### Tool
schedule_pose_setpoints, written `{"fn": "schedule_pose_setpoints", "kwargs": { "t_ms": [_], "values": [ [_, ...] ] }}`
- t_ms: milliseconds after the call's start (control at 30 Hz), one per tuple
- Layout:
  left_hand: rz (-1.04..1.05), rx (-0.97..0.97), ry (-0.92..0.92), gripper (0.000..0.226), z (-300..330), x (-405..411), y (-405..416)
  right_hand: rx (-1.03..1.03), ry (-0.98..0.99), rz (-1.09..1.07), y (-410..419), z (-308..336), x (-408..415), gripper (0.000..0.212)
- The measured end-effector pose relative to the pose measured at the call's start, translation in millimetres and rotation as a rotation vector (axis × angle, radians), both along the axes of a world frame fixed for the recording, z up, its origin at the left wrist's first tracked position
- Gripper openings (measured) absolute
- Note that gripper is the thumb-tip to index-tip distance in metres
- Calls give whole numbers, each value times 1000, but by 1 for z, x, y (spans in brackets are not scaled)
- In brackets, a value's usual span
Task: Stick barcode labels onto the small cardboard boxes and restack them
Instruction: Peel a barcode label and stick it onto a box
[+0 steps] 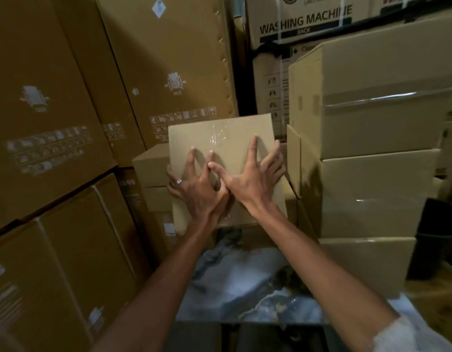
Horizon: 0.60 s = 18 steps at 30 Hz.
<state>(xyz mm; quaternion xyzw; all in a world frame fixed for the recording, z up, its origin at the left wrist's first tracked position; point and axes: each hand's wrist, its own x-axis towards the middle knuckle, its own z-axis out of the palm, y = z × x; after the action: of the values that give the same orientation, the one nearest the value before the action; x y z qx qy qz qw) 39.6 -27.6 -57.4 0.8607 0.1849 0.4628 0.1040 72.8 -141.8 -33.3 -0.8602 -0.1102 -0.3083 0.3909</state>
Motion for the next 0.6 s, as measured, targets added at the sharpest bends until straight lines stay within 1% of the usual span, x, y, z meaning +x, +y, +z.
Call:
{"fn": "schedule_pose_setpoints", "kwargs": {
  "t_ms": [133,233,300,367,500,600],
  "values": [
    [36,-221,62,48,-51,-21,-15,-82,159,124,-8,-40,-12,120],
    [34,-313,156,55,-87,-38,-19,-131,236,179,-11,-74,-19,101],
    [61,-336,206,58,-106,-45,-22,-149,273,190,-12,-94,-20,89],
    [88,-339,255,58,-122,-52,-24,-155,313,207,-13,-112,-21,83],
    [130,-310,335,57,-146,-61,-24,-176,379,230,-13,-145,-24,75],
    [140,-301,405,52,-160,-65,-20,-200,406,228,-12,-163,-26,72]
  ]
}}
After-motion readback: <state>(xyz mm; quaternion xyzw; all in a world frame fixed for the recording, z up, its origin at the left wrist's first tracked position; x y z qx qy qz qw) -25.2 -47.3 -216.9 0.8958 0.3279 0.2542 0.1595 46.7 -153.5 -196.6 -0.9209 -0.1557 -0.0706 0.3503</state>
